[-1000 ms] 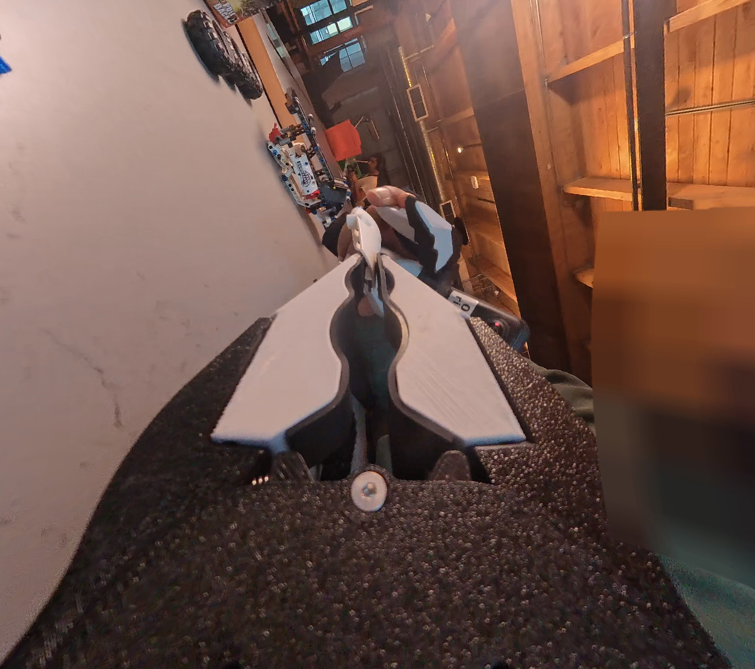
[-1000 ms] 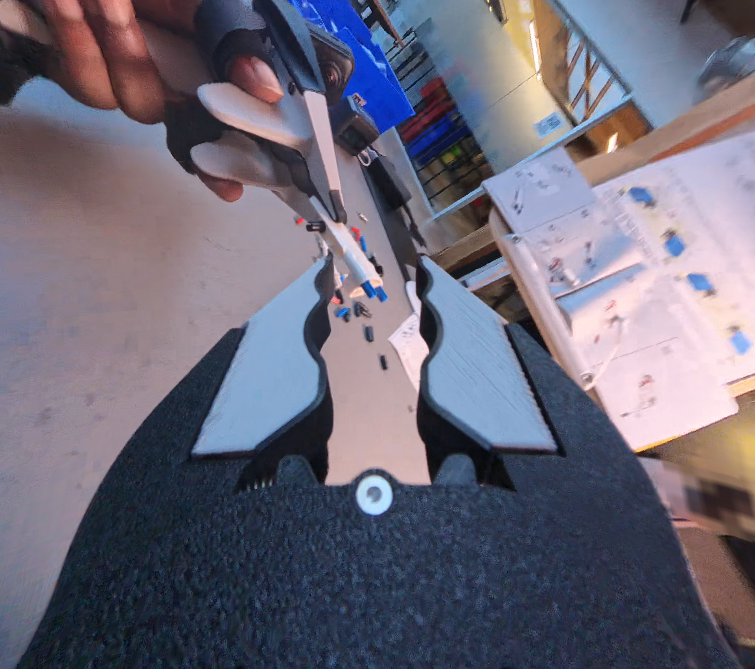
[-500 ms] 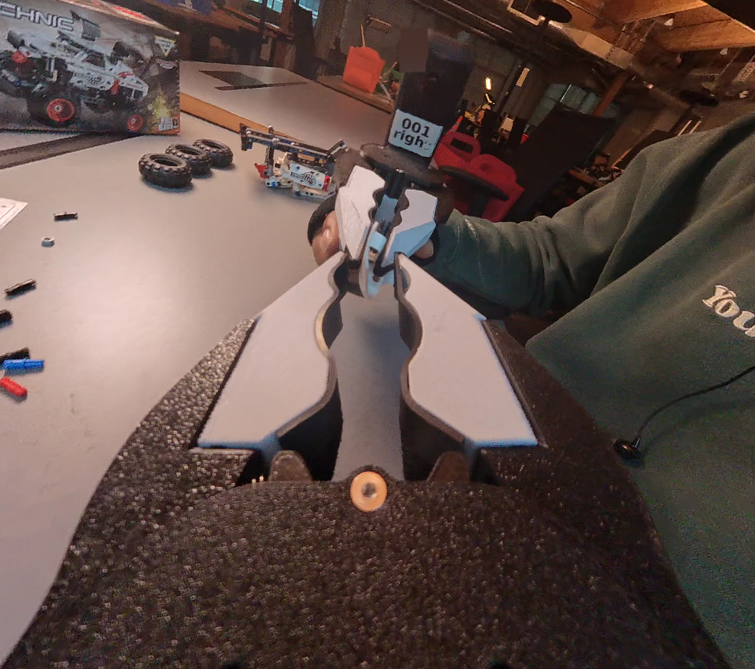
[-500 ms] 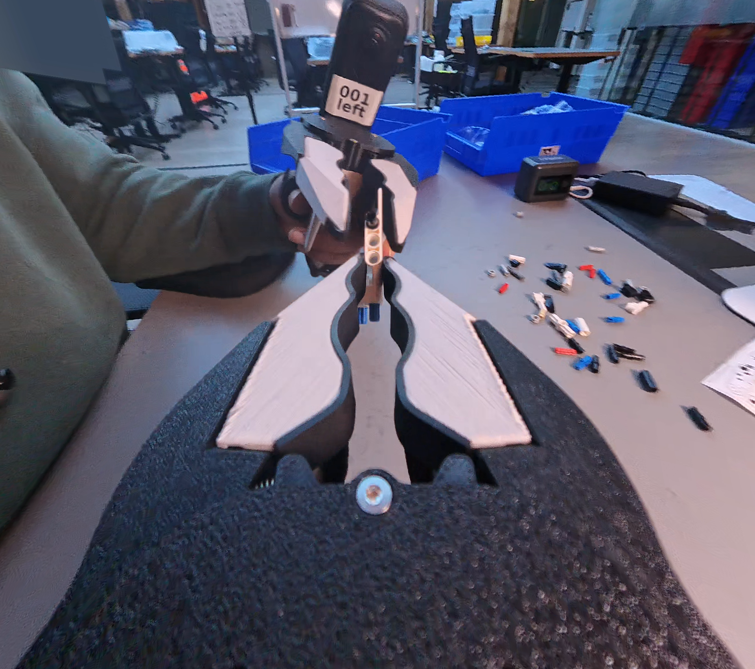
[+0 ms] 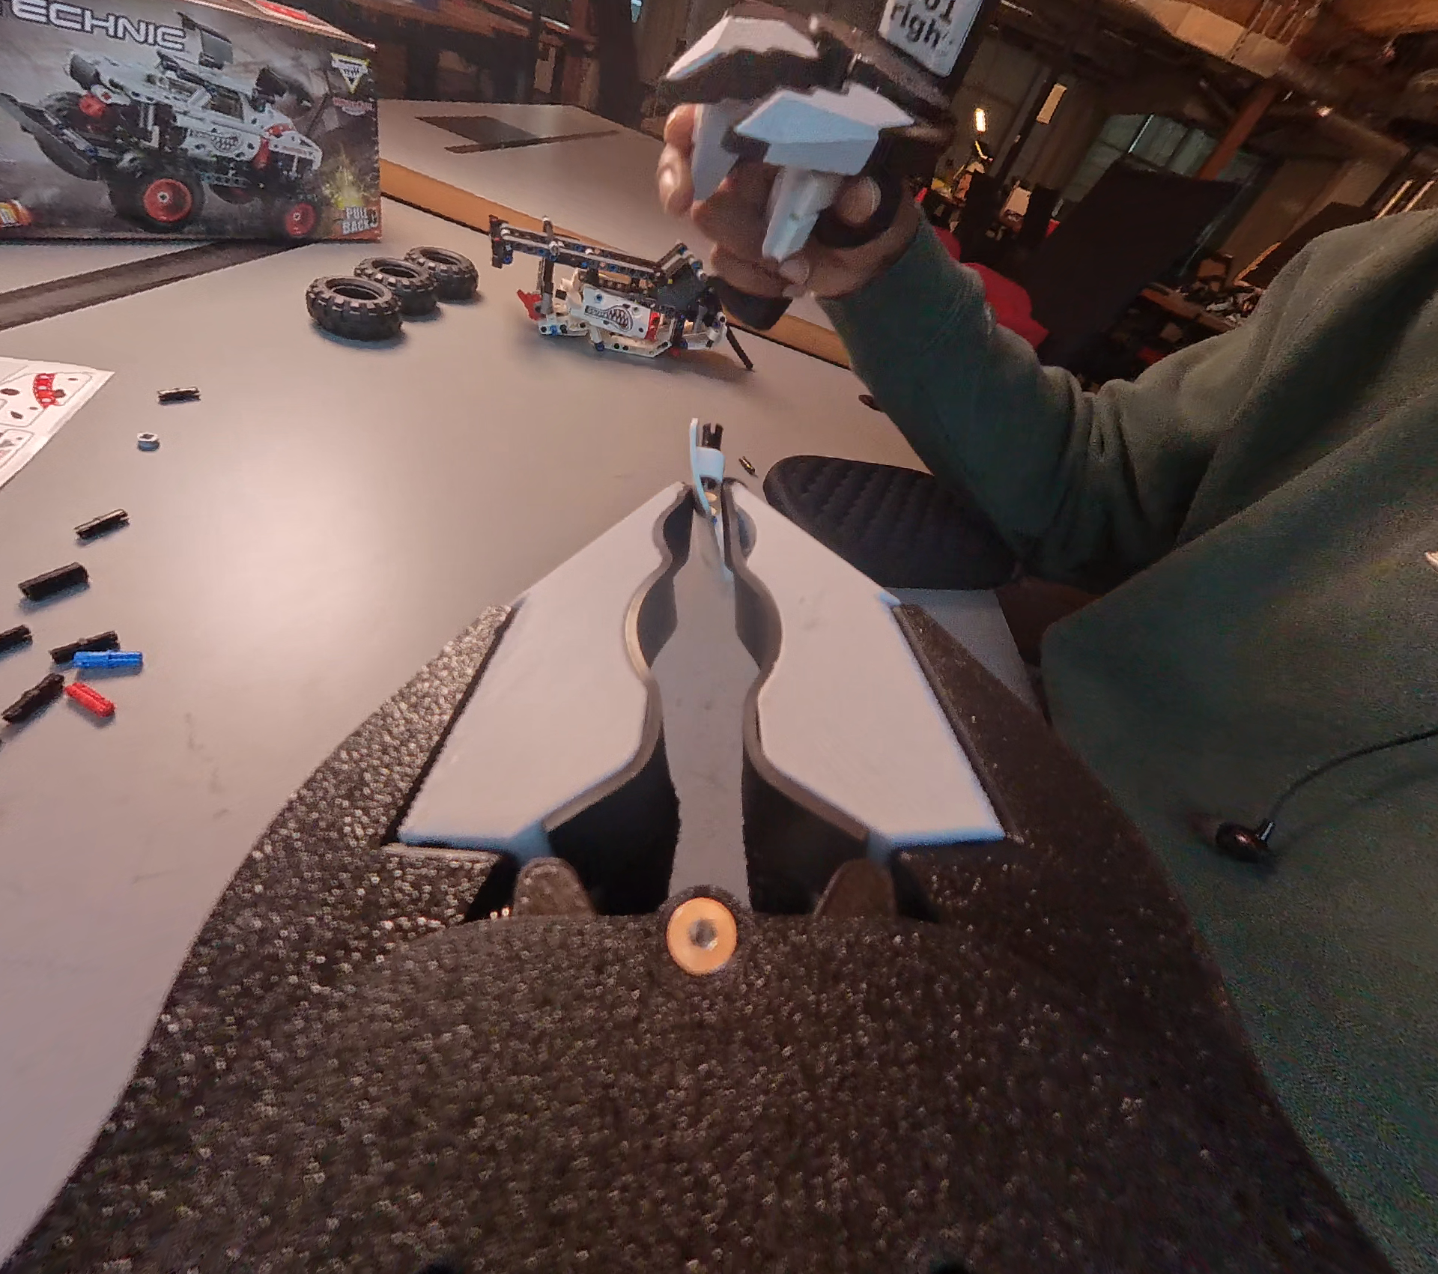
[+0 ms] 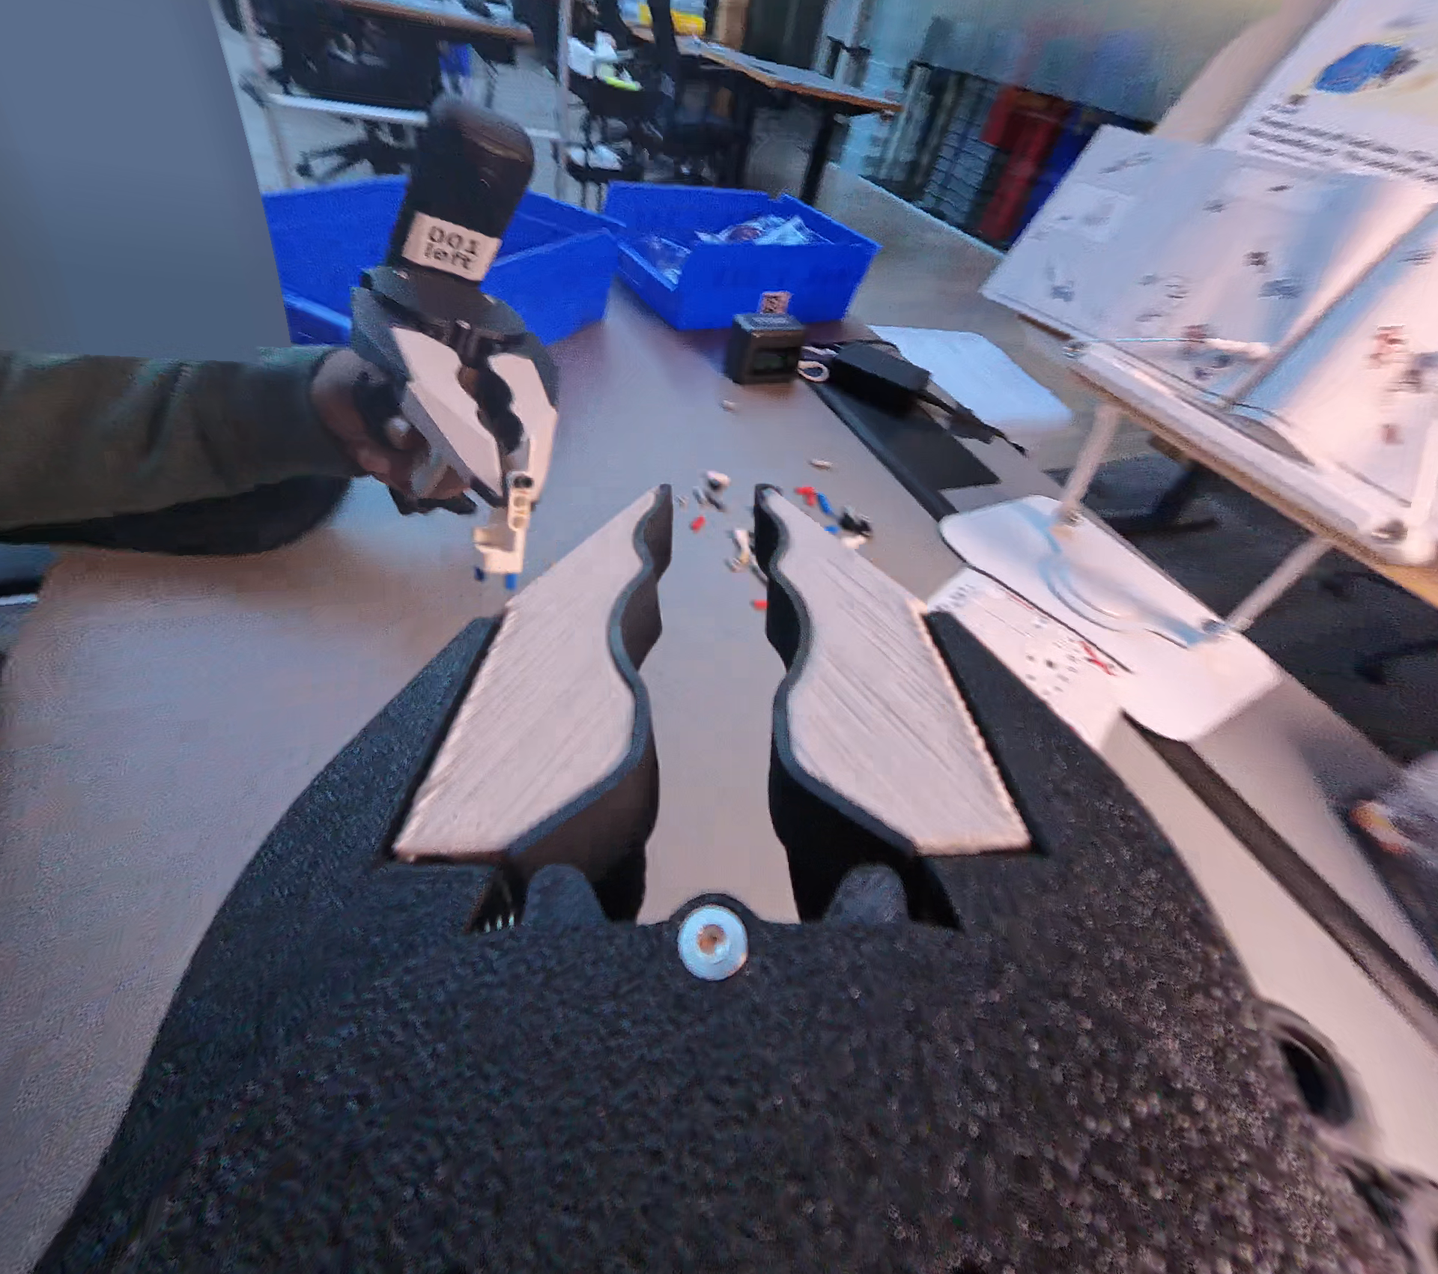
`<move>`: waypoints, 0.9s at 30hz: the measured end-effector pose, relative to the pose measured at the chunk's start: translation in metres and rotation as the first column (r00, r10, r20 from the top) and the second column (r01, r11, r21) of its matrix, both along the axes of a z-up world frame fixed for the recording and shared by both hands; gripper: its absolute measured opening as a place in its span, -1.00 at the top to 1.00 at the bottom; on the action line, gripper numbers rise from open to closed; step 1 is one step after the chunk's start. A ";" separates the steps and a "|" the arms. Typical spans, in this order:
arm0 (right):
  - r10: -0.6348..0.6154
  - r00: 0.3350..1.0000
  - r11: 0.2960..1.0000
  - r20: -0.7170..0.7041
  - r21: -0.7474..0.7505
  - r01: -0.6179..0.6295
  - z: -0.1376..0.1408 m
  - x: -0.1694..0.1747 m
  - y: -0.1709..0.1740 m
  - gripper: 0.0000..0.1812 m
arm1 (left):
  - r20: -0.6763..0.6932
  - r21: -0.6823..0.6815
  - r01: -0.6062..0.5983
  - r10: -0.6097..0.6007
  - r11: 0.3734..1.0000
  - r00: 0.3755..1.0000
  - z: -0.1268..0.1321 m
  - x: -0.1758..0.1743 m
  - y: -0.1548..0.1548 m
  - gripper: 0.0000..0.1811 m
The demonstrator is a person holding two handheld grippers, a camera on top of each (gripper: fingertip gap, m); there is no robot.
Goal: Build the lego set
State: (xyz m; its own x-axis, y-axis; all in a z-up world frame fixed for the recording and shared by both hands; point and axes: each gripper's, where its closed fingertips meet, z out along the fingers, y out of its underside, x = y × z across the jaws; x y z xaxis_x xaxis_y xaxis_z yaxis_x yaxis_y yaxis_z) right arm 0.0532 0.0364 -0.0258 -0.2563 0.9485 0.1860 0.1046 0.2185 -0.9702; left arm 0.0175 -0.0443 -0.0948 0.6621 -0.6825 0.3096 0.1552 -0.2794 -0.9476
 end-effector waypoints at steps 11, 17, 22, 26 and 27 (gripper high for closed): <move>-0.192 0.712 0.973 0.675 0.224 0.050 -0.154 0.181 0.062 0.92 | -0.121 -0.088 0.013 -0.023 0.996 0.992 -0.030 0.013 0.003 0.93; -0.063 0.711 0.995 0.700 0.098 -0.008 -0.194 0.189 0.063 0.81 | -0.344 -0.162 -0.018 -0.040 0.987 0.938 -0.072 0.020 0.006 0.93; 0.022 0.695 0.994 0.719 0.059 -0.093 -0.199 0.184 0.056 0.87 | -0.410 -0.201 -0.016 -0.070 0.979 0.909 -0.091 0.026 0.005 0.93; 0.031 0.704 0.994 0.709 0.049 -0.094 -0.199 0.184 0.052 0.95 | -0.440 -0.211 -0.010 -0.086 0.977 0.894 -0.098 0.028 0.005 0.93; 0.026 0.710 0.996 0.704 0.045 -0.081 -0.199 0.184 0.052 0.95 | -0.441 -0.210 -0.008 -0.088 0.978 0.893 -0.098 0.029 0.005 0.93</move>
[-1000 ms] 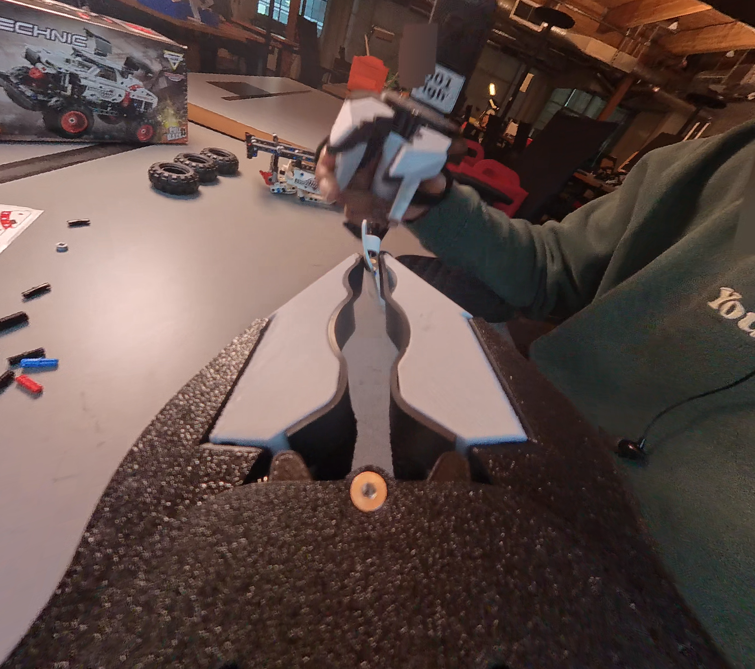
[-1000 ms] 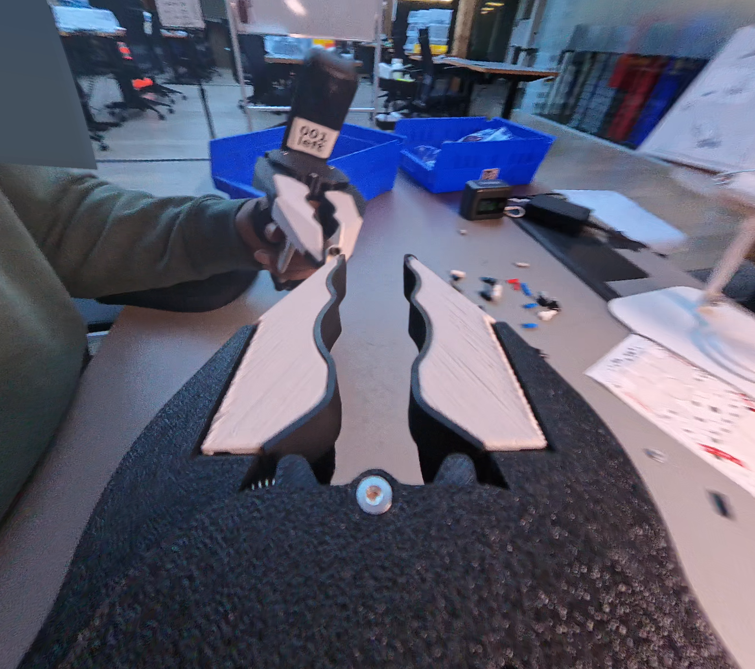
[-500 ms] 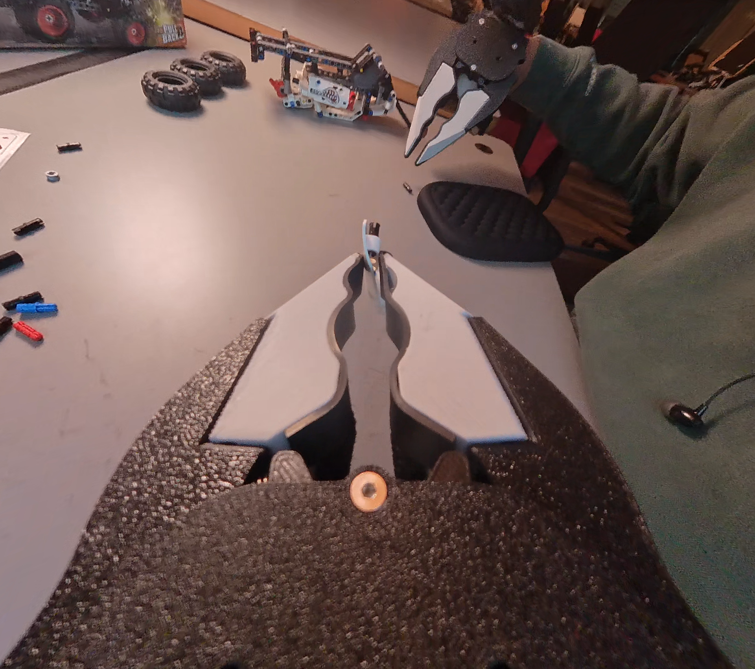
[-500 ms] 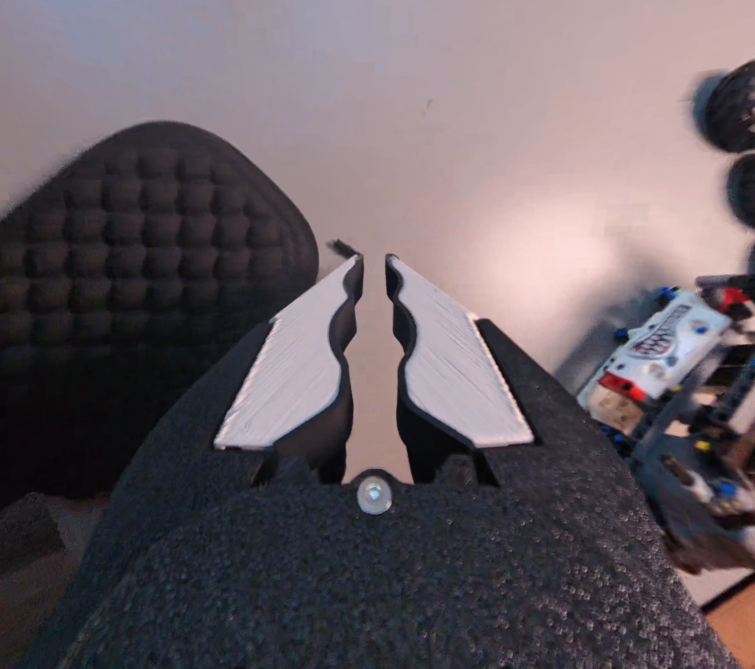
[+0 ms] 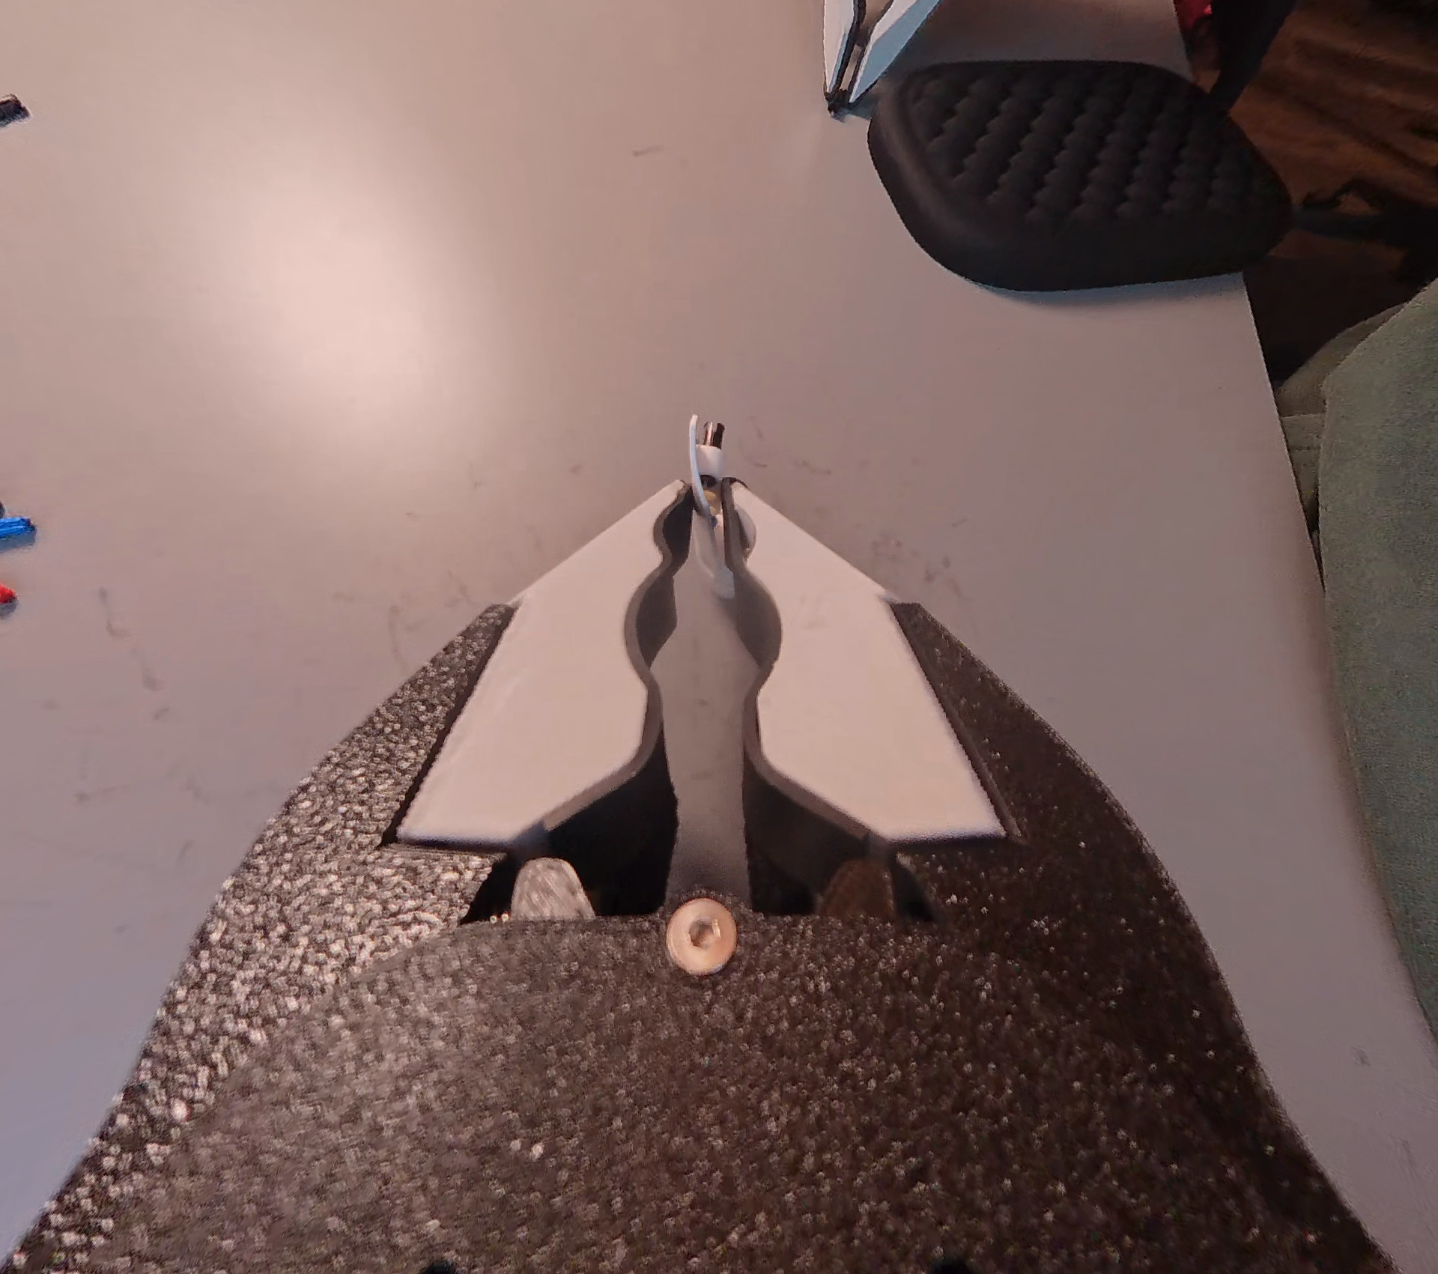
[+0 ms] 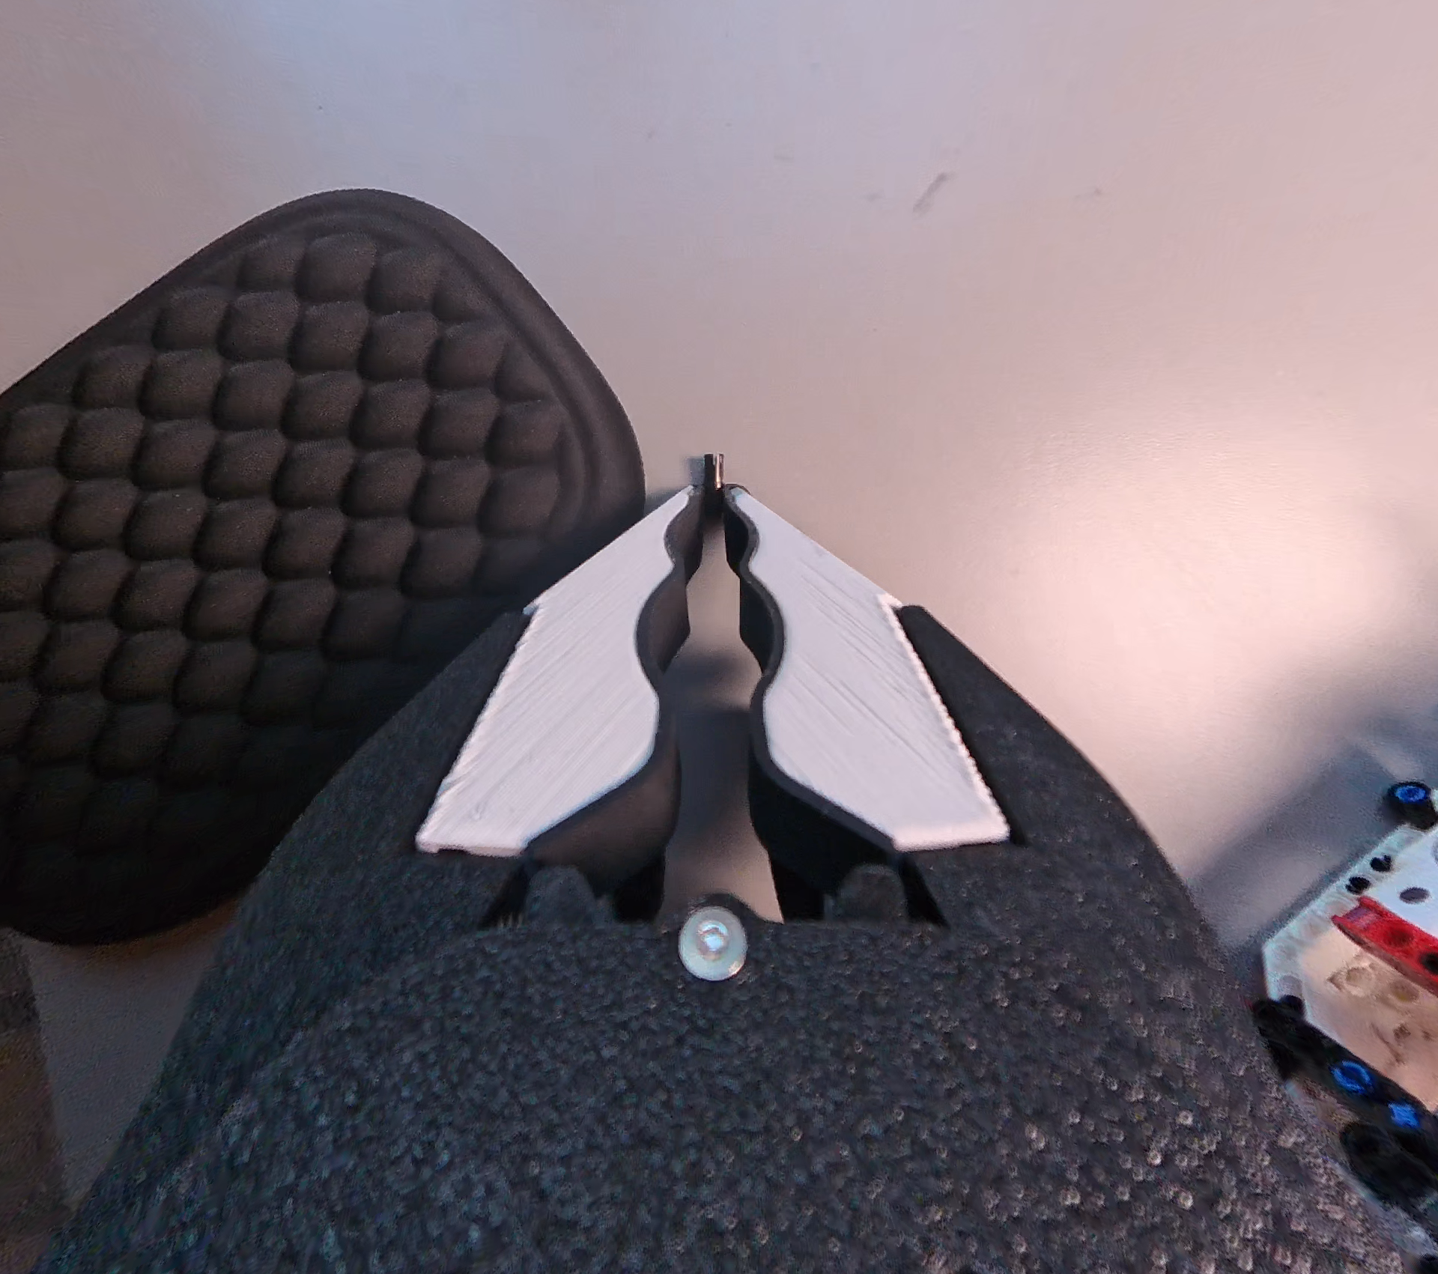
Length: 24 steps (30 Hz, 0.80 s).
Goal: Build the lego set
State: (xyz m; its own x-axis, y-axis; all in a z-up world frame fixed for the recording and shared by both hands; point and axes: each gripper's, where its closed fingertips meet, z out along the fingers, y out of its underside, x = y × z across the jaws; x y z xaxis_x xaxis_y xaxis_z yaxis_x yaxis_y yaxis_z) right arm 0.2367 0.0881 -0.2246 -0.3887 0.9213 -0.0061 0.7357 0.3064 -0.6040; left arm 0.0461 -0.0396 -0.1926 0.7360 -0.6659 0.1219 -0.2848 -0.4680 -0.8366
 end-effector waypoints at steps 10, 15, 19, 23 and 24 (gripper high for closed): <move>-0.042 0.991 0.998 -0.124 0.049 0.048 0.024 -0.046 -0.023 0.96 | -0.066 -0.006 -0.012 0.012 1.000 0.998 -0.009 -0.011 -0.001 0.90; 0.050 0.979 0.997 -0.199 0.074 -0.036 0.043 -0.105 -0.058 0.96 | -0.040 0.003 -0.003 0.003 1.000 0.999 -0.004 -0.012 -0.002 0.94; 0.142 0.969 0.985 -0.204 0.122 -0.119 0.042 -0.147 -0.085 0.96 | 0.036 -0.028 0.002 -0.001 1.000 0.999 0.001 -0.007 -0.004 0.94; 0.229 0.957 0.962 -0.178 0.189 -0.195 0.034 -0.176 -0.103 0.96 | 0.026 -0.095 -0.015 0.017 0.995 1.000 -0.006 -0.009 -0.005 0.94; 0.246 0.953 0.959 -0.175 0.190 -0.212 0.033 -0.181 -0.108 0.96 | 0.031 -0.112 -0.016 0.019 0.994 0.999 -0.007 -0.009 -0.006 0.94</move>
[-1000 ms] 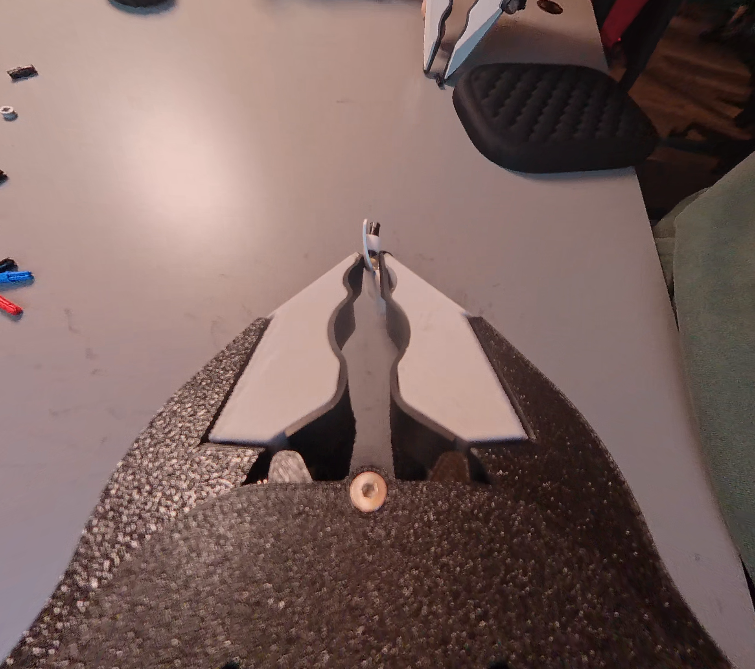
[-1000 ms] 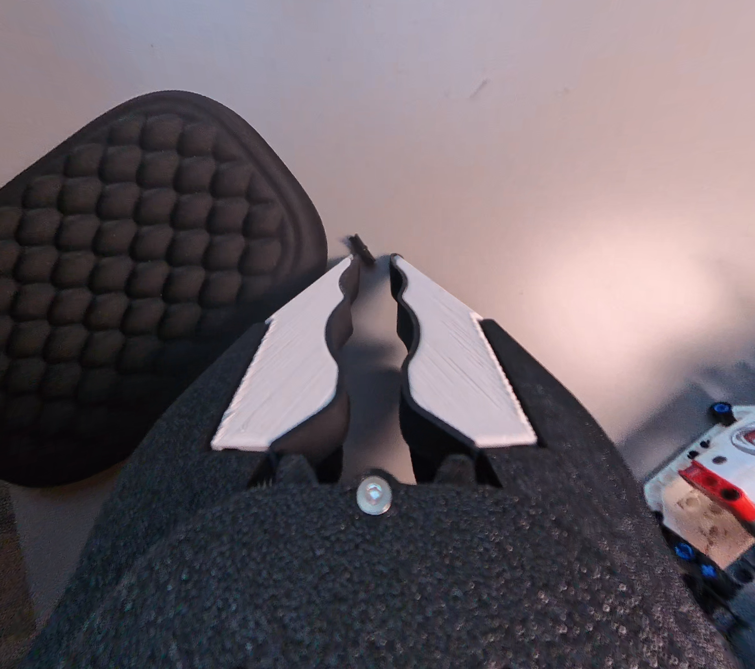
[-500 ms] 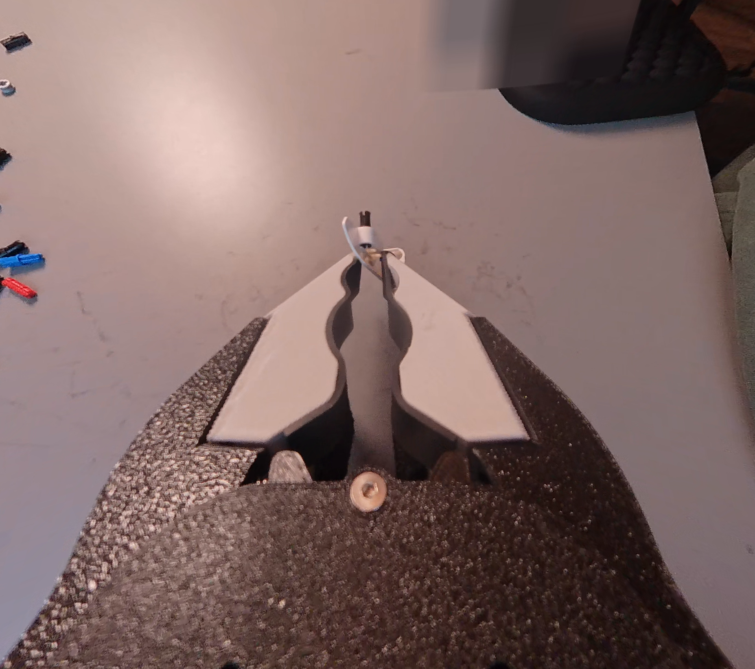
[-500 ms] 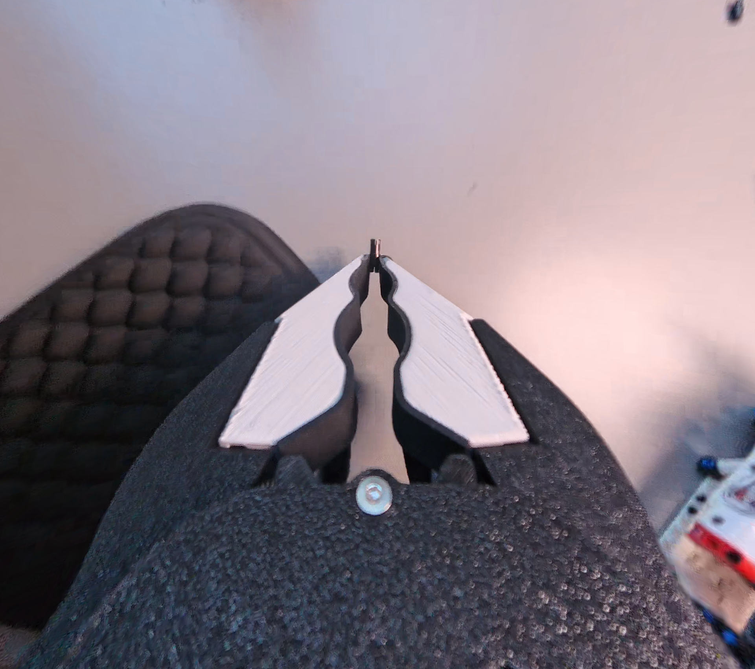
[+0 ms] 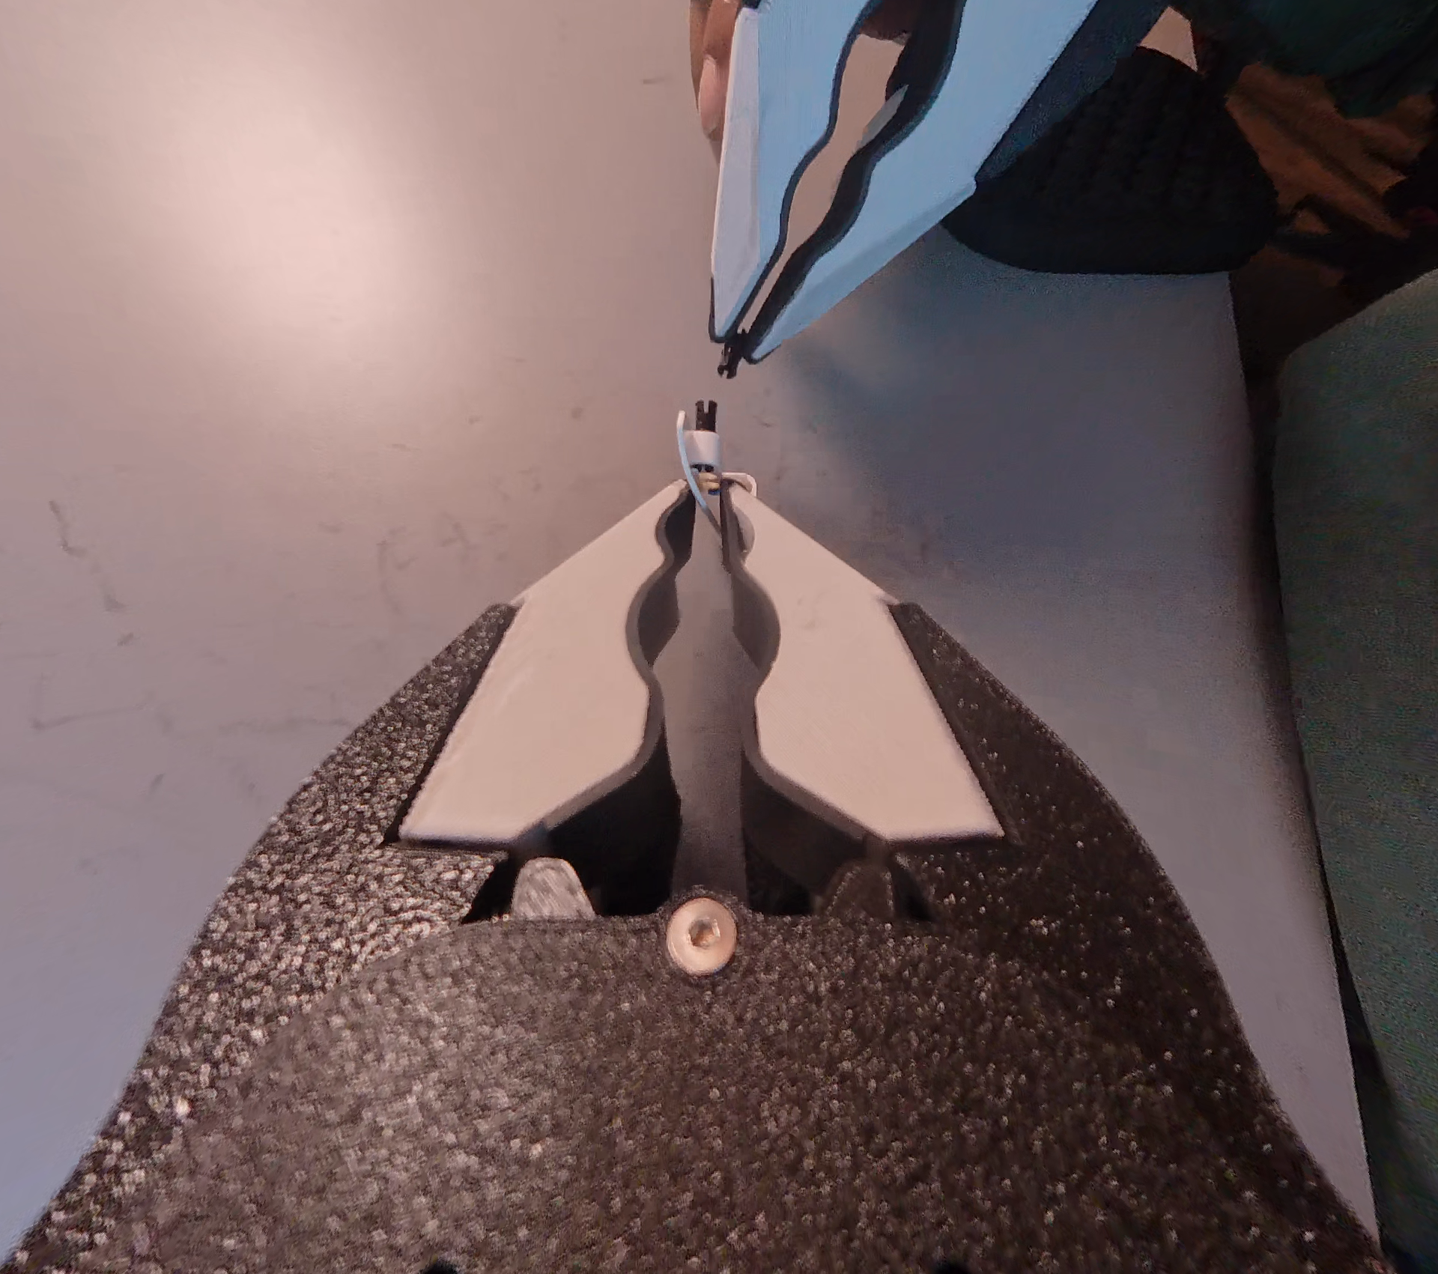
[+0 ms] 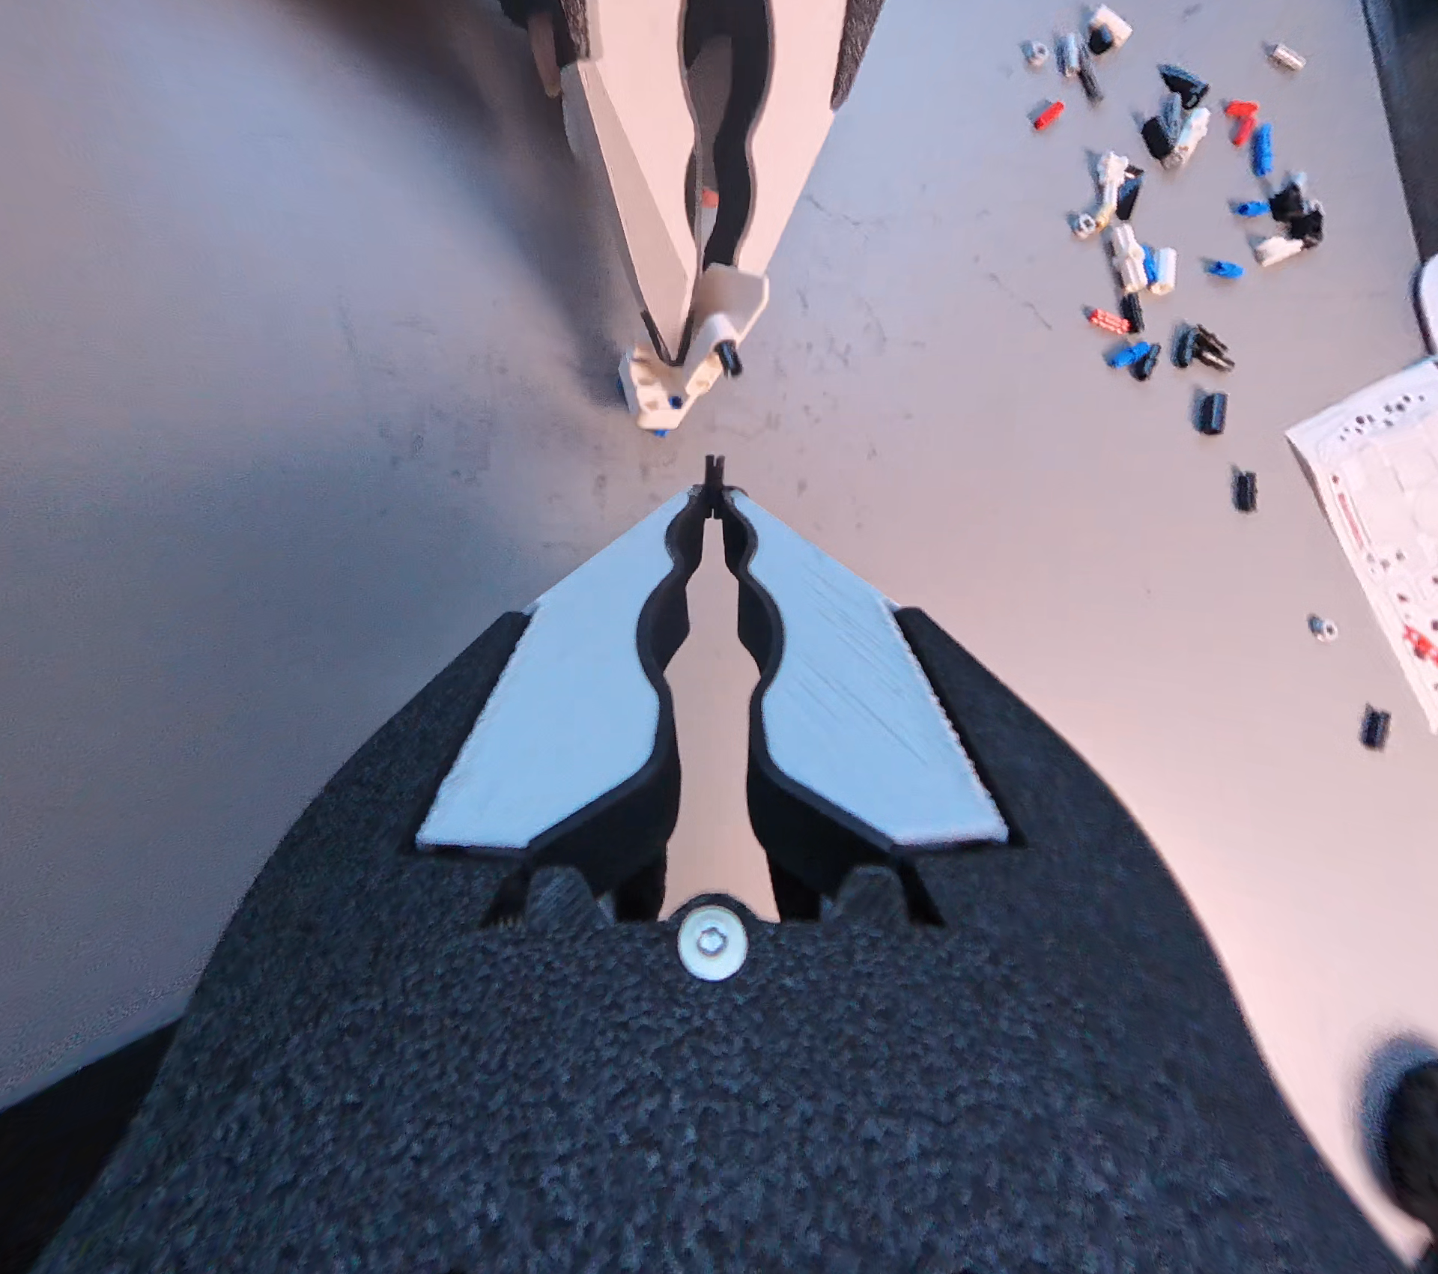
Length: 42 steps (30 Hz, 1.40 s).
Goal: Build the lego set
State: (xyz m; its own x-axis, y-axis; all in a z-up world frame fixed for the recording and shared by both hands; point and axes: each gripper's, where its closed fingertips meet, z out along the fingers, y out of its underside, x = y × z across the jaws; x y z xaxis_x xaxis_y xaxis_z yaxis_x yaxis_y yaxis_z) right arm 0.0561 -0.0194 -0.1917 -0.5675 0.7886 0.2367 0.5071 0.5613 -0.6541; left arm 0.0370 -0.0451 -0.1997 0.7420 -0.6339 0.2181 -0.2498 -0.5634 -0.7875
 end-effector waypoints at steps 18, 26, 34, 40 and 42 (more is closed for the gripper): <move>0.205 0.969 0.977 0.139 0.038 -0.212 0.000 -0.012 -0.023 0.97 | 0.029 -0.105 0.016 -0.013 0.994 0.999 -0.001 0.008 -0.009 0.95; 0.256 0.913 0.966 0.317 -0.049 -0.253 0.004 -0.001 -0.028 0.97 | -0.082 -0.061 0.038 -0.043 0.997 0.996 0.001 0.016 -0.012 0.96; 0.175 0.920 0.982 0.351 -0.123 -0.140 0.013 -0.007 -0.026 0.98 | -0.204 0.058 0.001 0.010 0.998 0.979 0.008 0.010 -0.003 1.00; 0.070 0.948 0.996 0.311 -0.082 -0.047 0.015 -0.014 -0.019 0.98 | -0.110 0.017 -0.083 0.085 0.996 0.990 0.009 0.003 0.003 1.00; 0.046 0.955 0.998 0.294 -0.060 -0.029 0.014 -0.016 -0.017 0.98 | -0.070 -0.023 -0.120 0.119 0.992 0.990 0.009 0.002 0.005 1.00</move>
